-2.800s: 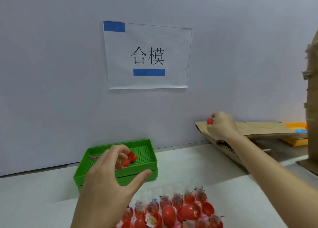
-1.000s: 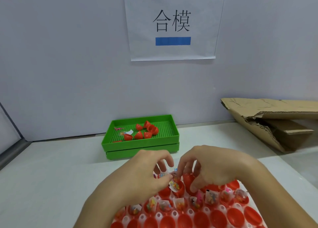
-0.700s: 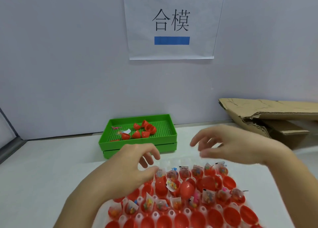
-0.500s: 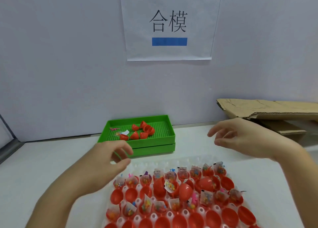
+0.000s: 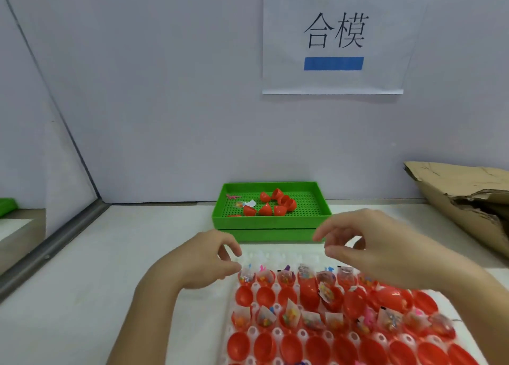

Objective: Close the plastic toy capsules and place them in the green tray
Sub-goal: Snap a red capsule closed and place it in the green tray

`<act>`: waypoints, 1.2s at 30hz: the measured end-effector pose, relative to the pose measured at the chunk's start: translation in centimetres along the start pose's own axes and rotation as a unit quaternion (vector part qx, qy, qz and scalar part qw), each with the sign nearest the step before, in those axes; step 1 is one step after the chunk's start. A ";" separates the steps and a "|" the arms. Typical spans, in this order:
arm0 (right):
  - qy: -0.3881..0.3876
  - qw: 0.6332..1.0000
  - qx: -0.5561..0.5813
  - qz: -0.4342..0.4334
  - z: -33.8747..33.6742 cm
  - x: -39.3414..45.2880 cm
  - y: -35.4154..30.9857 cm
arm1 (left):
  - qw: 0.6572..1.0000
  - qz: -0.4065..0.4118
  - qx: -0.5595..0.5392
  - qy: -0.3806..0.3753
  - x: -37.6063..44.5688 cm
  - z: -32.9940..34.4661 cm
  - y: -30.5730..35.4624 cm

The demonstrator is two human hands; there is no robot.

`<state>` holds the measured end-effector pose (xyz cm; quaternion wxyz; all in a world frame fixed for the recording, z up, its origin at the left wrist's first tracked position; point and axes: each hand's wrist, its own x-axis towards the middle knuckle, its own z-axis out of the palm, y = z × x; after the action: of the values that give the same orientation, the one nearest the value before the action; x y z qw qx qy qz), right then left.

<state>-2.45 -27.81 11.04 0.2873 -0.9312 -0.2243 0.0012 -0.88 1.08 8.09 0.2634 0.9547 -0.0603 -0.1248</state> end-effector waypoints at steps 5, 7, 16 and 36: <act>-0.056 0.998 -0.032 -0.027 4.0 3.4 -2.8 | 0.996 -0.045 0.015 -0.071 0.0 0.5 0.1; -0.079 0.994 -0.055 -0.042 5.6 4.9 -4.0 | 0.993 -0.060 0.014 -0.098 -0.1 0.6 0.2; -0.201 0.968 -0.142 -0.040 7.7 9.3 -5.9 | 0.990 -0.082 0.002 -0.115 -0.2 0.3 1.0; -0.196 0.973 -0.108 -0.057 7.9 9.3 -5.7 | 0.994 -0.093 0.056 -0.032 -0.4 0.7 2.6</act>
<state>2.50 -15.46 8.68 0.1351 -0.9239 -0.3281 0.1433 -1.60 -1.40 8.96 0.1946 0.9649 0.0138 -0.1759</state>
